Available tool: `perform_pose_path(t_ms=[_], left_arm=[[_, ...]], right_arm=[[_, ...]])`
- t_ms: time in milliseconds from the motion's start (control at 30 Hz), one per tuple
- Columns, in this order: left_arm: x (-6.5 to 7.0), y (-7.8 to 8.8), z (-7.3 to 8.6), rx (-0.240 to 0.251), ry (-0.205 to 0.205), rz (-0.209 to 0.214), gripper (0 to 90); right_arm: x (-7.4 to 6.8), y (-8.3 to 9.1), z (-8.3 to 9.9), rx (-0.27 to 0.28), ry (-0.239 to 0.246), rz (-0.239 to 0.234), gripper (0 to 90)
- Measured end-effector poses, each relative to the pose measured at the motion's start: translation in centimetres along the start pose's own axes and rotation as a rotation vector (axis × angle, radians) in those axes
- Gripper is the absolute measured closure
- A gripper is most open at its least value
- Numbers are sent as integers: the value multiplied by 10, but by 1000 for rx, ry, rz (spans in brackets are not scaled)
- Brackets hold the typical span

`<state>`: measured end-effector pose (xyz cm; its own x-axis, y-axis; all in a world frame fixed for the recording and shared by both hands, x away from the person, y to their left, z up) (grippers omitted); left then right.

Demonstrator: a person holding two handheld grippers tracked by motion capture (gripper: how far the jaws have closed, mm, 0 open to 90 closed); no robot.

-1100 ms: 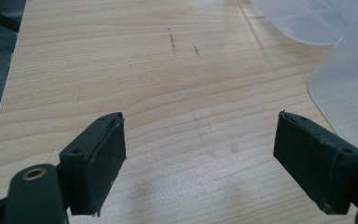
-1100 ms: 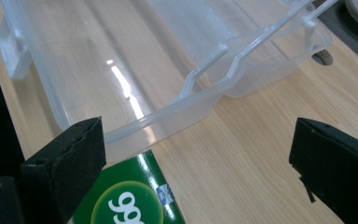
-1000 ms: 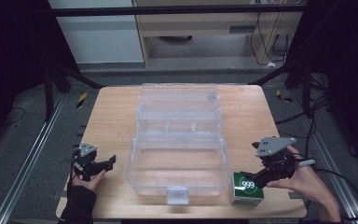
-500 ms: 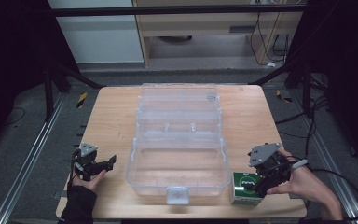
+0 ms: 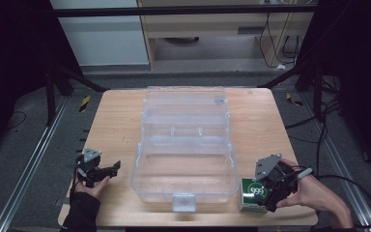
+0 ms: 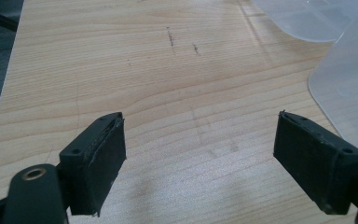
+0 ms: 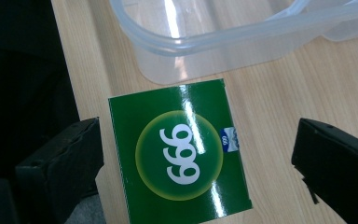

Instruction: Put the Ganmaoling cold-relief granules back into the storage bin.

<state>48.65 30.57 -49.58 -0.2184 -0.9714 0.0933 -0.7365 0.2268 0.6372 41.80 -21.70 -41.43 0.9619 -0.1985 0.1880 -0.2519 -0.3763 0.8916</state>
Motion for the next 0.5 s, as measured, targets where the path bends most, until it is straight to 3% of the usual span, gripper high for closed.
perform_pose_path(t_ms=[500], left_arm=[[0,0,0,-2,-3,-2,162]], right_arm=[[-5,-20,7,-68,22,-43,12]])
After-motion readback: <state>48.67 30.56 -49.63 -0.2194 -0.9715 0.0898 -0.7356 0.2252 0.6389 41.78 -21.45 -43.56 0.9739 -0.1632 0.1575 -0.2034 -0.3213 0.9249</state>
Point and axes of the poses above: each handheld gripper's, and its own axes: y roughly backward along the jaws, z roughly out of its underside, x roughly to its right, the point moved 3 cm from there along -y, roughly forward along the jaws, and after that the axes turned 7 degrees about y, right-handed, at the moved point
